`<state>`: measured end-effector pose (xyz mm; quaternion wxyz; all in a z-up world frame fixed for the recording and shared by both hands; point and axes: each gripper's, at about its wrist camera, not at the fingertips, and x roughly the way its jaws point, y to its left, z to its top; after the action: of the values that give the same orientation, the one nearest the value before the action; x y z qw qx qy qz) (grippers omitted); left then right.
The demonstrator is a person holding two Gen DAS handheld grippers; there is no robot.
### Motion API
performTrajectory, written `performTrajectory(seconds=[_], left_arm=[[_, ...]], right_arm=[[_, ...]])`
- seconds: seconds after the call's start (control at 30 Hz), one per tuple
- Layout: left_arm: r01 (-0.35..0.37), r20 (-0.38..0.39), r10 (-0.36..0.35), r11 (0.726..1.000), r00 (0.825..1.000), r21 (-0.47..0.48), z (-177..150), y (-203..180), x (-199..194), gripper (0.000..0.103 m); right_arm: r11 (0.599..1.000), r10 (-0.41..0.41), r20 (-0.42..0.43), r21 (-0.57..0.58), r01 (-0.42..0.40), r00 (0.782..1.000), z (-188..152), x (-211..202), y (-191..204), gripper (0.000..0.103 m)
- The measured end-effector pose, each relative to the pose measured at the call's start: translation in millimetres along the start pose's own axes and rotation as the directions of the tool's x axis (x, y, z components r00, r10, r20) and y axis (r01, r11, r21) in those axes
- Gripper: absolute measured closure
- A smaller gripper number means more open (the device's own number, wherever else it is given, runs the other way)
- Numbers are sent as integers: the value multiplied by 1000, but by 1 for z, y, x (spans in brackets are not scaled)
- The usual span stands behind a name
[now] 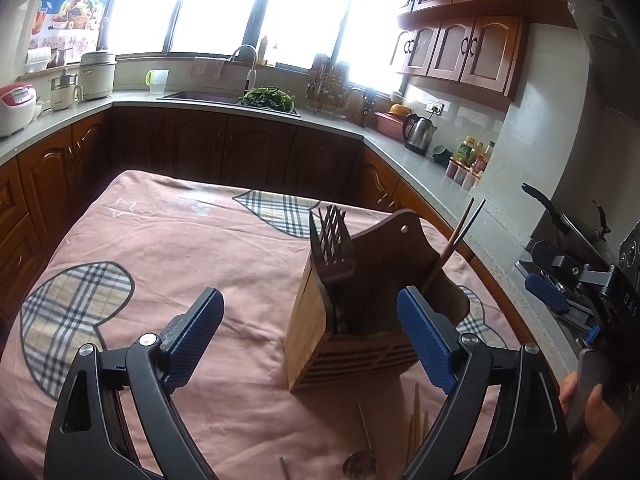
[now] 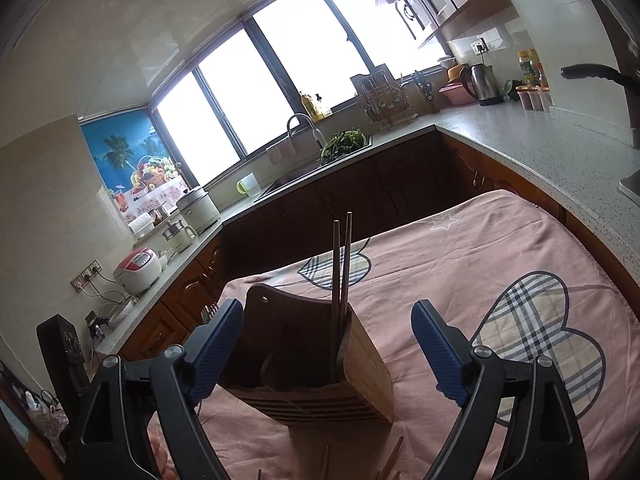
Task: Organize utensils
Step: 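Withdraw both open tools from the holder back over the remaining utensils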
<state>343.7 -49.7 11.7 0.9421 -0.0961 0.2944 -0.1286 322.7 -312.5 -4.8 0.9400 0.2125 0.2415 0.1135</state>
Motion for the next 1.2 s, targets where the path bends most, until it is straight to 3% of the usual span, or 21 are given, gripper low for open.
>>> performTrajectory(seconds=[0.47, 0.83, 1.2], left_arm=[[-7, -95, -2, 996, 995, -91, -58, 25, -65, 12], [1, -138, -15, 995, 990, -97, -95, 25, -108, 12], [-27, -171, 10, 995, 985, -97, -133, 32, -123, 12]], right_arm=[[1000, 14, -37, 15, -14, 999, -47, -65, 13, 14], [1000, 5, -106, 4, -5, 994, -95, -112, 21, 14], [998, -69, -166, -26, 66, 984, -147, -131, 15, 14]])
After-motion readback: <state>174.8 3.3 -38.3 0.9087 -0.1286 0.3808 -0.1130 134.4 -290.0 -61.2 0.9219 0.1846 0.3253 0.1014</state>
